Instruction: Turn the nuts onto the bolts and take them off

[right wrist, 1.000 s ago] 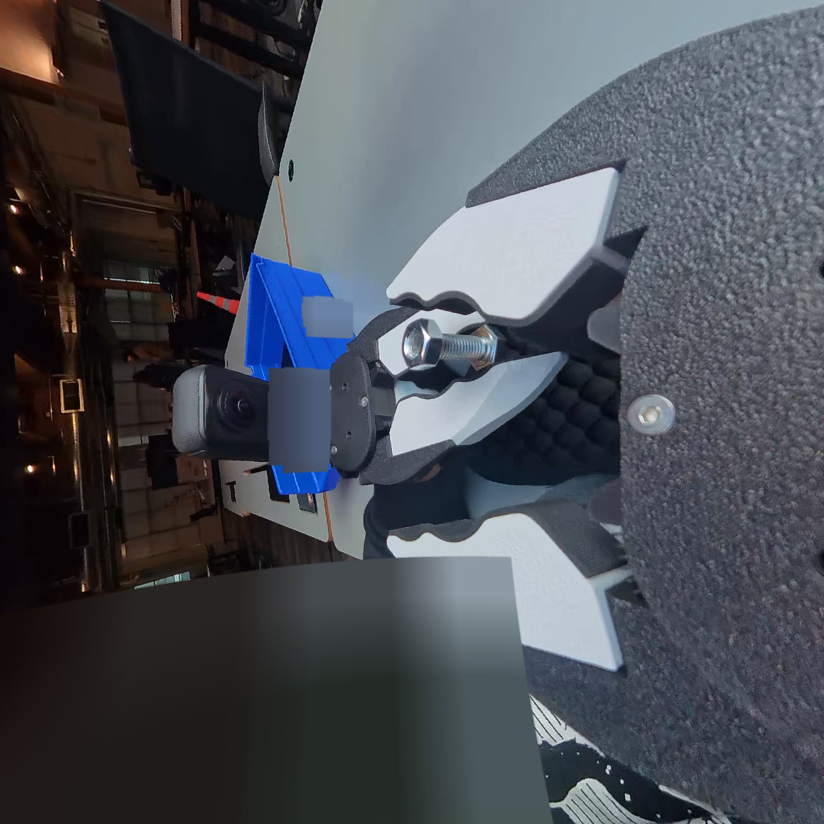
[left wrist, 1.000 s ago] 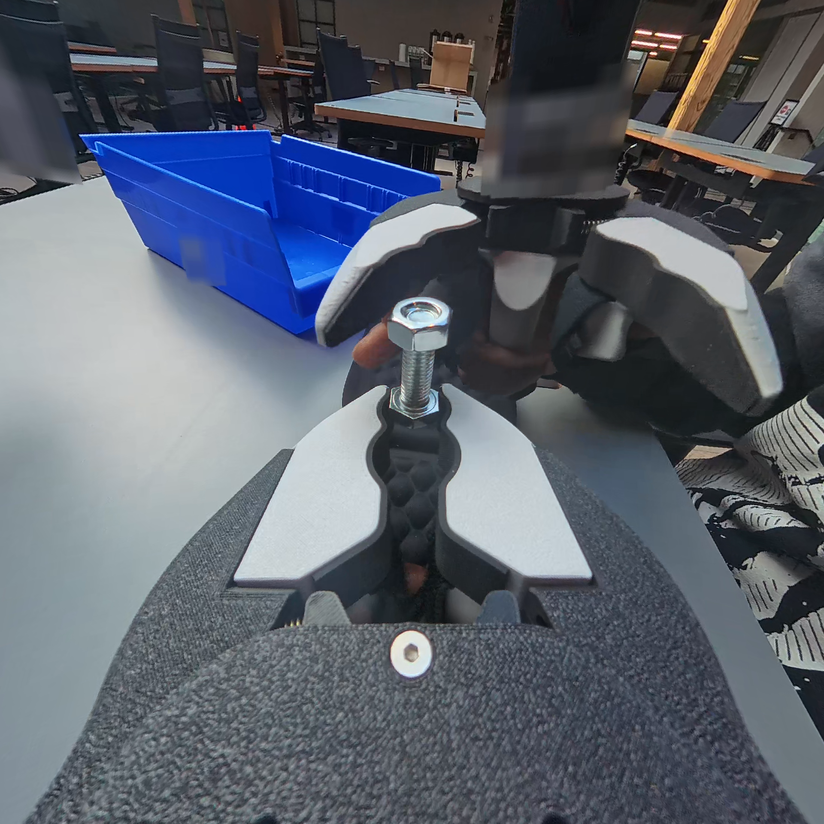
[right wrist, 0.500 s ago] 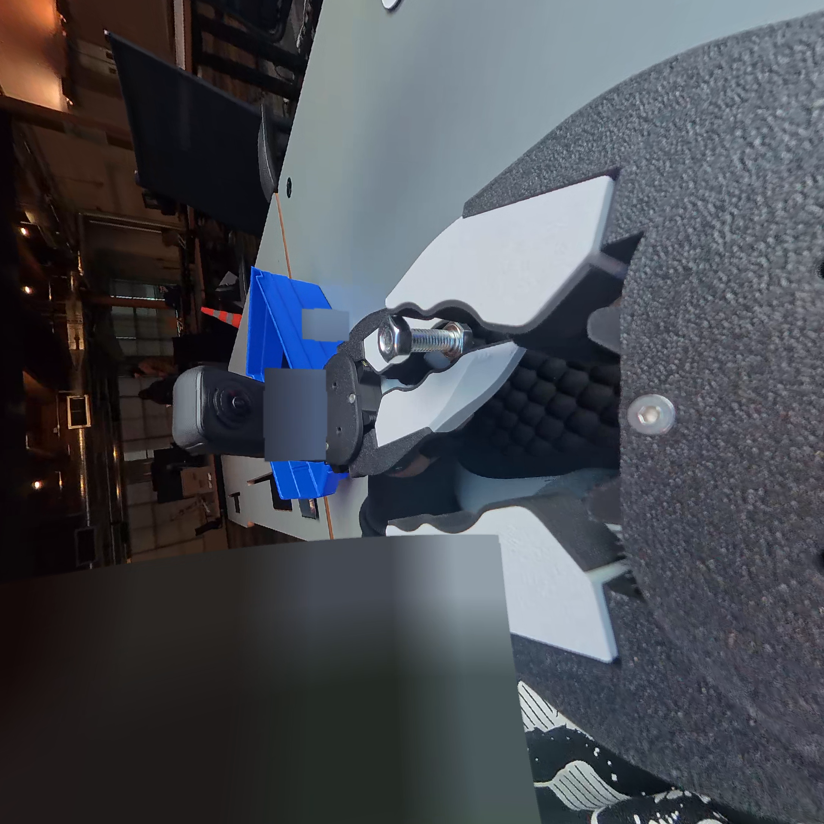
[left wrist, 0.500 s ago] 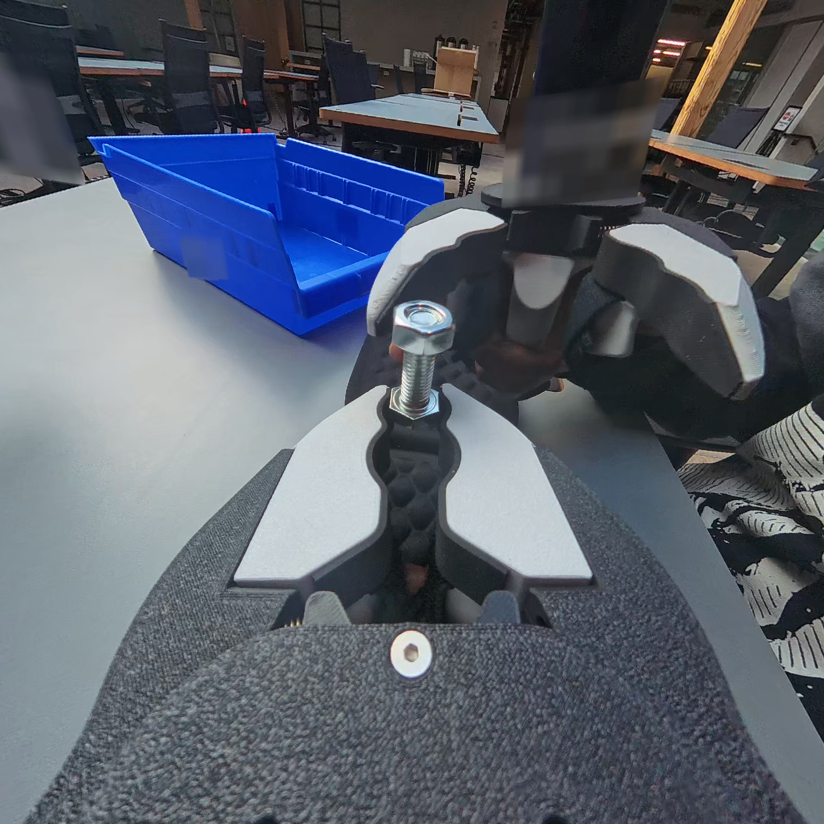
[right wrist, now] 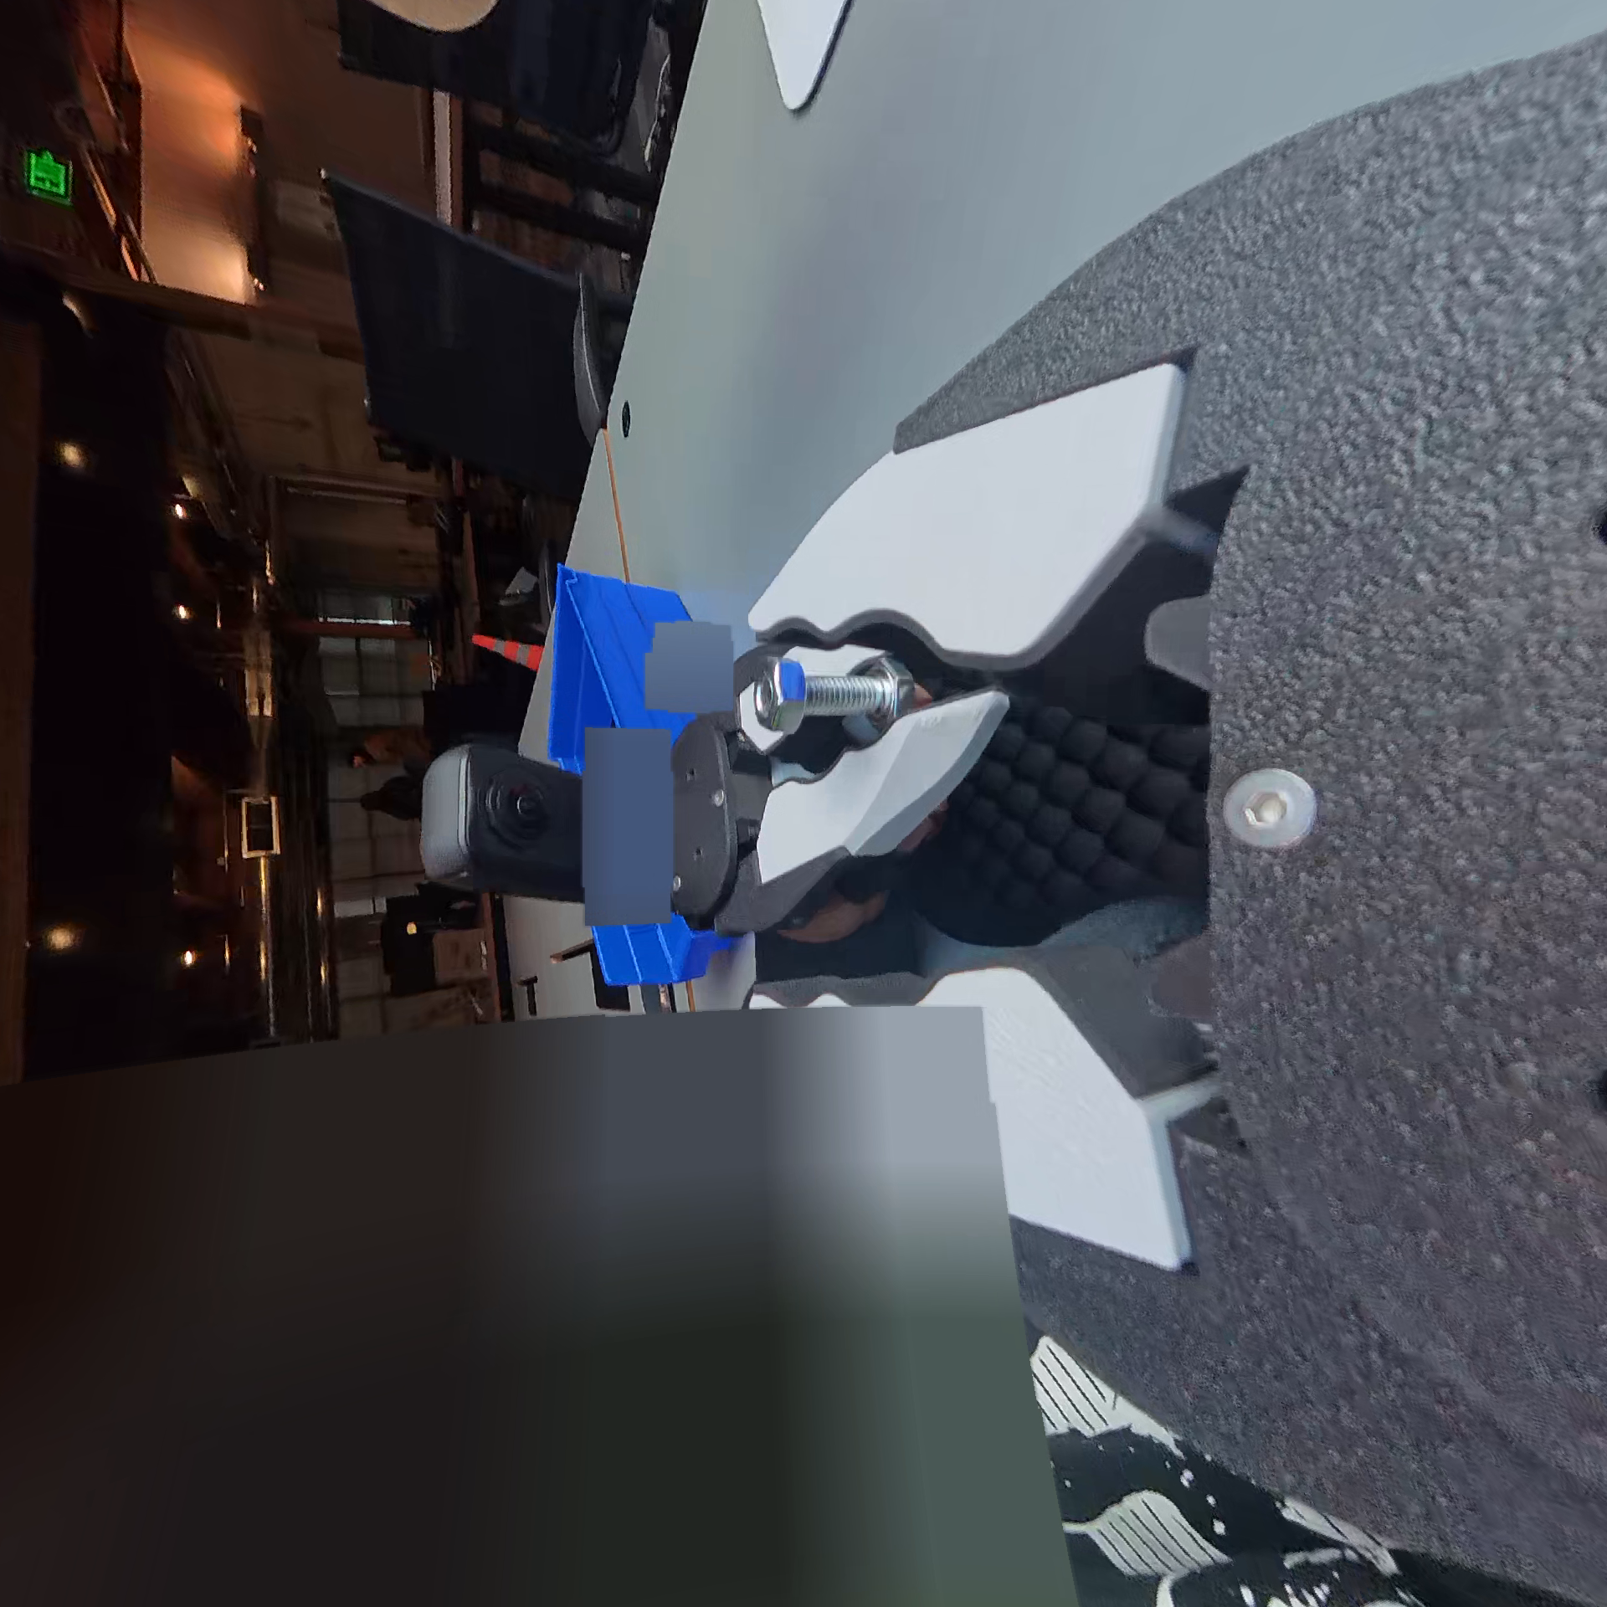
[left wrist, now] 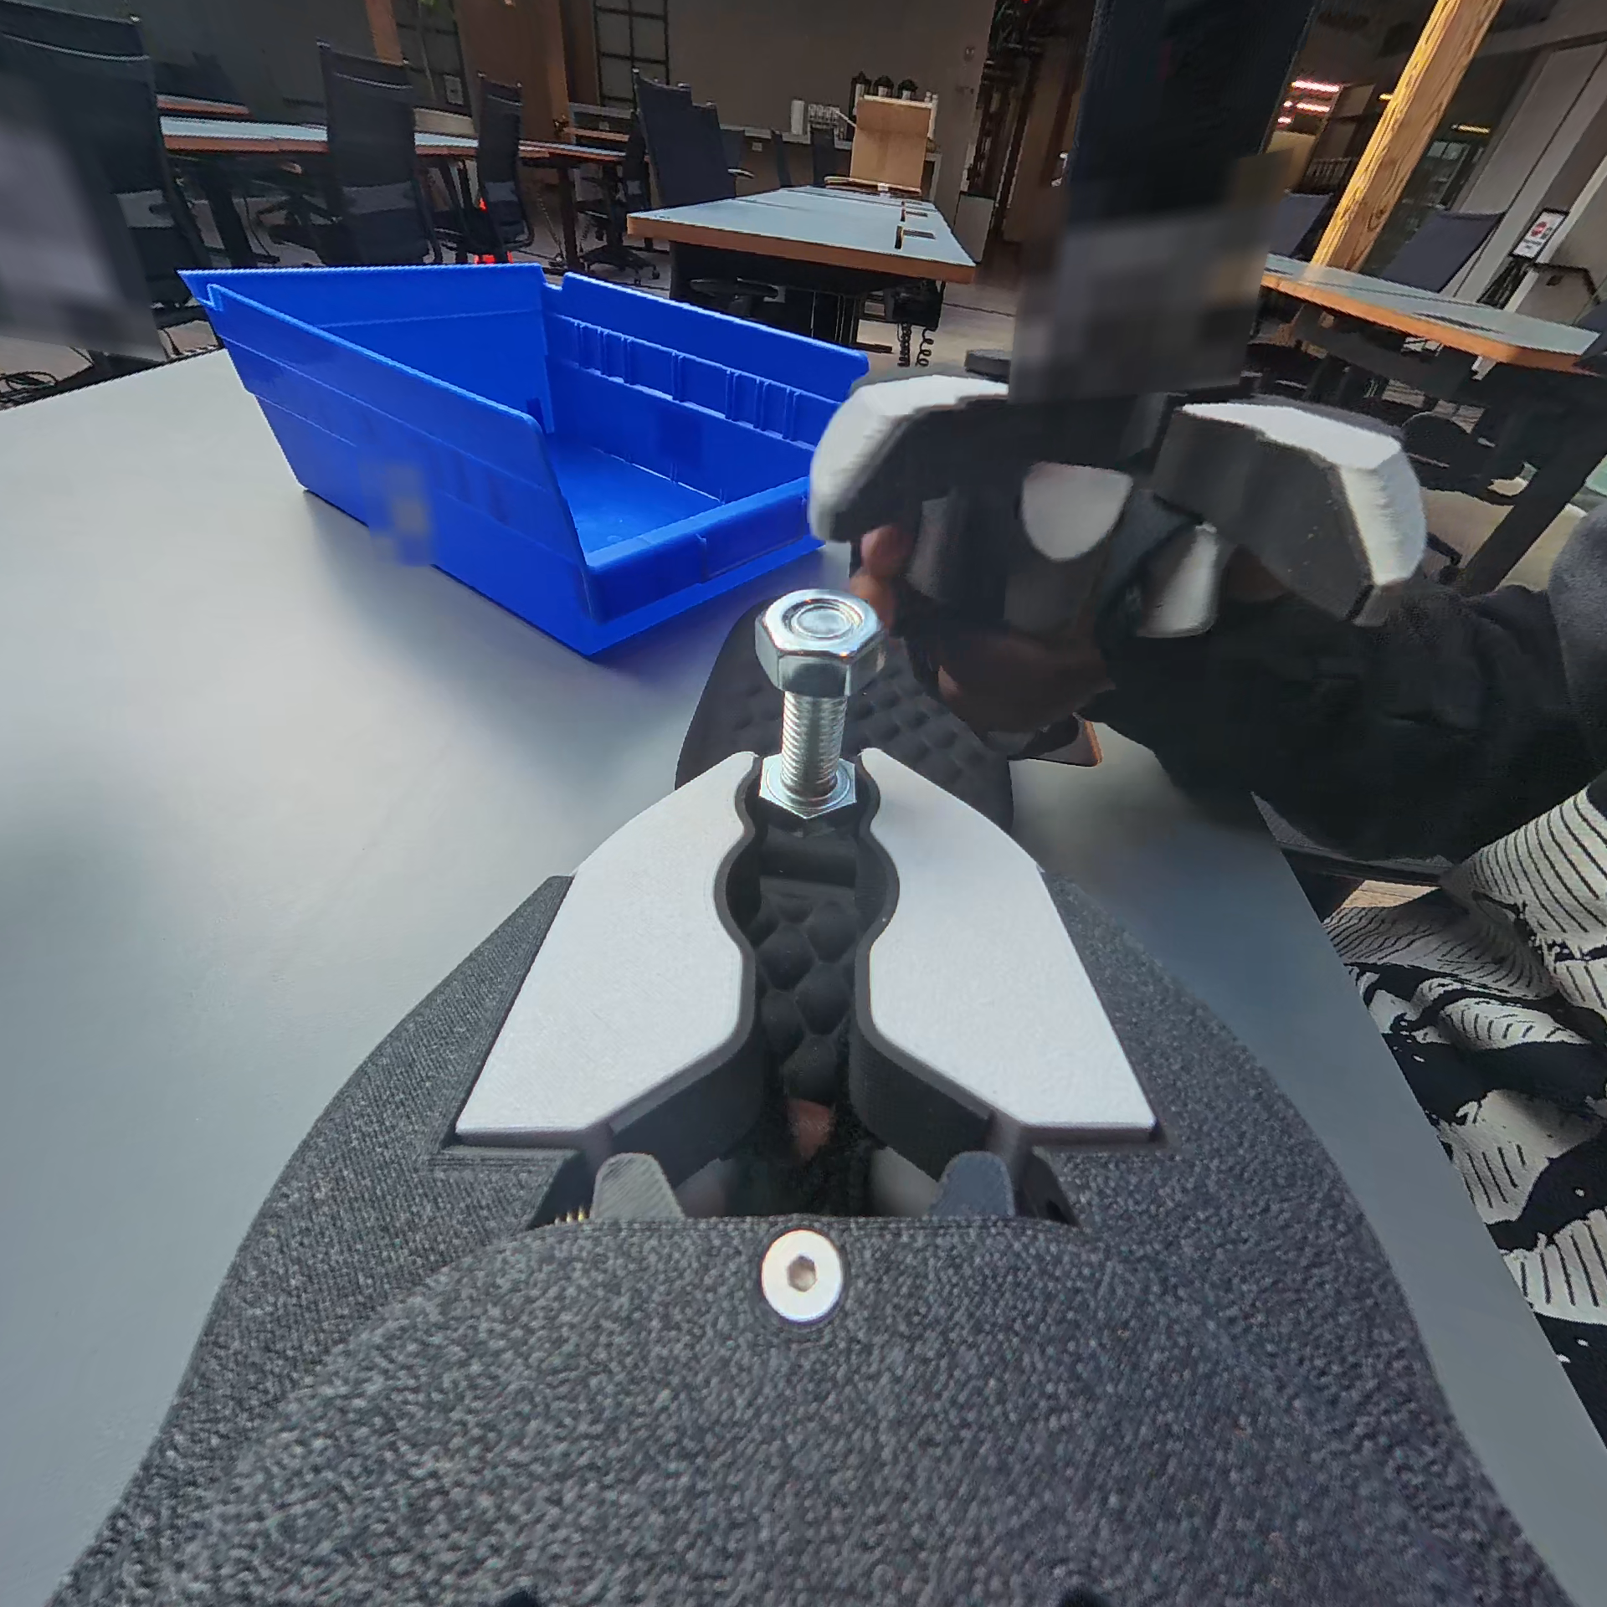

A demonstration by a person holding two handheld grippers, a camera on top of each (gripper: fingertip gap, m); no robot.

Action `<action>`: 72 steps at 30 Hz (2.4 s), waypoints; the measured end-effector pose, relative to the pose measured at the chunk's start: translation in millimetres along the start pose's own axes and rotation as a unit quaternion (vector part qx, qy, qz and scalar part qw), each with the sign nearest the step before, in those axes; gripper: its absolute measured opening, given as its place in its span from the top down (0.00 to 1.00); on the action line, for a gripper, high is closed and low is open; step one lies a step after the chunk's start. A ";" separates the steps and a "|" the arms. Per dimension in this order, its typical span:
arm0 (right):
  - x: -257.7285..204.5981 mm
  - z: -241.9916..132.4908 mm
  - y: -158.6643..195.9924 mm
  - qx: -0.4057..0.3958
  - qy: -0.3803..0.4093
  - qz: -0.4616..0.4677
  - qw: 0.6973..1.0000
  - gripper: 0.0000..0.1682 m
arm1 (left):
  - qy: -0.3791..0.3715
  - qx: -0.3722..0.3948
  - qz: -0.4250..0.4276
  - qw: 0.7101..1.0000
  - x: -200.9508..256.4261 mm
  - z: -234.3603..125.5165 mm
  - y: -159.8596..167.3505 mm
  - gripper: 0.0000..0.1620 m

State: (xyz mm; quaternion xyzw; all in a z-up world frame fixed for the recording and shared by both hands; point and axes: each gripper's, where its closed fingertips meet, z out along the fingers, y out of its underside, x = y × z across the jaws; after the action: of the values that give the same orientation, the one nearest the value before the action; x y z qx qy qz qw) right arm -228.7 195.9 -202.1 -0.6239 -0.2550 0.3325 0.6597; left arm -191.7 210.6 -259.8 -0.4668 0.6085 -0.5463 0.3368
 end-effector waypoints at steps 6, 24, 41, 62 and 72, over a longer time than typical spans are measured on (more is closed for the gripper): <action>7.9 21.6 8.0 -0.024 0.000 -0.008 1.000 0.42 | 0.002 -0.002 0.001 1.000 0.8 0.2 0.5 0.89; -2.4 21.6 19.8 -0.063 -0.010 -0.024 0.998 0.50 | 0.002 -0.005 0.004 1.000 1.8 0.5 1.4 0.89; 9.9 7.8 10.6 -0.039 0.023 -0.019 0.999 0.53 | 0.001 -0.004 0.002 1.000 1.5 0.3 1.6 0.89; -1.8 9.1 20.6 -0.066 0.013 -0.027 0.997 0.56 | -0.001 -0.005 0.002 1.000 0.7 0.9 1.7 0.89; 9.0 0.0 15.5 -0.039 0.039 -0.003 0.998 0.52 | -0.001 -0.009 0.008 1.000 1.4 2.0 2.3 0.89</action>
State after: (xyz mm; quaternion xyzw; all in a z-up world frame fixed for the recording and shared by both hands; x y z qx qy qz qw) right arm -224.7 202.7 -218.2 -0.6607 -0.2443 0.2957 0.6453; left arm -190.8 208.5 -262.3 -0.4655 0.6168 -0.5378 0.3372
